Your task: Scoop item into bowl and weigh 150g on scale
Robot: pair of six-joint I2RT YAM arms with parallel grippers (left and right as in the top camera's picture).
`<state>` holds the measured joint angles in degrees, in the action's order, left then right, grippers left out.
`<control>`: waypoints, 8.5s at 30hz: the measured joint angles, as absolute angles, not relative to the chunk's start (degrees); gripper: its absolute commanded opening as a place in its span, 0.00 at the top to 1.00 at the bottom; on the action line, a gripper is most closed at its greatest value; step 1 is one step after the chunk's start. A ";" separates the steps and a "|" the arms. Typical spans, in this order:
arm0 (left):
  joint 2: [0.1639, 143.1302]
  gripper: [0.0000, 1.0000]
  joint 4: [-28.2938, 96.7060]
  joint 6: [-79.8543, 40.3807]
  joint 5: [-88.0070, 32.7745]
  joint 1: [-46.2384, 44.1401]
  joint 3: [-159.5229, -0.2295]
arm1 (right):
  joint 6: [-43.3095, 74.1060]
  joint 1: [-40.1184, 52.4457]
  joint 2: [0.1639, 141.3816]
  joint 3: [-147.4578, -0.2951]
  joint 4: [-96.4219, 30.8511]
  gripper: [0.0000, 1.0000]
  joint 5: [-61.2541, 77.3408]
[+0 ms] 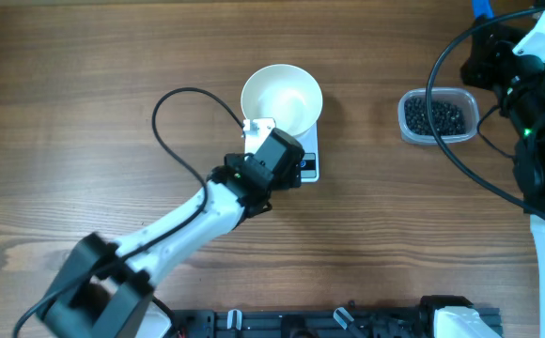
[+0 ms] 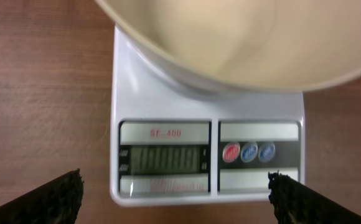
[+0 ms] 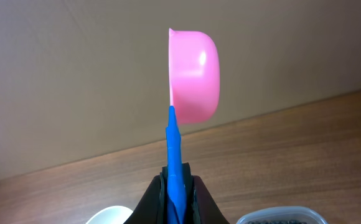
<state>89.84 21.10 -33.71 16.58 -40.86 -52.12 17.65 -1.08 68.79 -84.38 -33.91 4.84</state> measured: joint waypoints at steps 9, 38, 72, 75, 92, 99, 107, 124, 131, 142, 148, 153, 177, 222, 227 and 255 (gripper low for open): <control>74.85 0.00 33.65 -33.69 14.90 -39.29 -52.14 | 17.63 -1.08 68.79 -84.38 -33.95 0.96 4.49; 70.06 0.00 47.11 -21.21 -3.79 -10.70 -52.12 | 13.69 -1.08 70.19 -84.38 -33.91 0.96 -5.48; 70.06 0.00 47.11 -21.04 -4.43 -10.70 -52.12 | 9.39 -6.00 73.08 -84.38 -31.33 0.96 -8.45; 70.06 0.00 47.11 -21.04 -4.43 -10.70 -52.12 | 12.47 -6.00 73.08 -84.38 -31.35 0.96 -8.47; 70.06 0.00 47.11 -21.04 -4.43 -10.70 -52.12 | 34.59 -6.00 73.10 -84.38 -34.81 0.96 -9.50; 70.06 0.00 47.11 -21.04 -4.40 -10.70 -52.12 | 40.12 -6.00 73.10 -84.38 -34.81 0.96 -9.50; 70.06 0.00 47.11 -21.02 -4.40 -10.70 -52.12 | 41.43 -6.00 73.10 -84.38 -34.68 0.96 -13.06; 70.06 0.00 47.11 -21.02 -4.43 -10.70 -52.12 | 7.75 -6.02 76.09 -84.40 -20.91 0.96 -21.93; 70.06 0.00 47.11 -21.02 -4.43 -10.70 -52.12 | -1.91 -9.08 76.16 -84.40 -17.02 0.96 -20.58; 70.06 0.00 47.11 -21.02 -4.43 -10.70 -52.12 | -2.79 -12.21 76.18 -84.40 -18.26 0.96 -10.87; 70.06 0.00 47.11 -21.02 -4.43 -10.70 -52.12 | 2.72 -12.21 76.18 -84.40 -20.29 0.96 -6.44; 70.06 0.00 47.11 -21.02 -4.43 -10.70 -52.12 | 10.90 -12.23 76.18 -84.40 -18.57 0.96 -5.32; 70.06 0.00 47.11 -21.02 -4.43 -10.70 -52.12 | 32.40 -12.49 78.19 -84.49 -0.01 0.96 -9.13; 70.06 0.00 33.78 -16.58 -21.30 -11.00 -52.07 | 28.16 -17.65 84.47 -84.62 14.57 0.96 38.26; 70.06 0.00 33.19 -13.58 -25.78 -15.33 -52.07 | 26.74 -17.67 84.47 -84.62 13.43 0.96 39.03; 64.49 0.00 40.14 -12.32 1.78 -28.95 -52.07 | 16.23 -17.61 83.94 -84.84 -15.14 0.96 39.97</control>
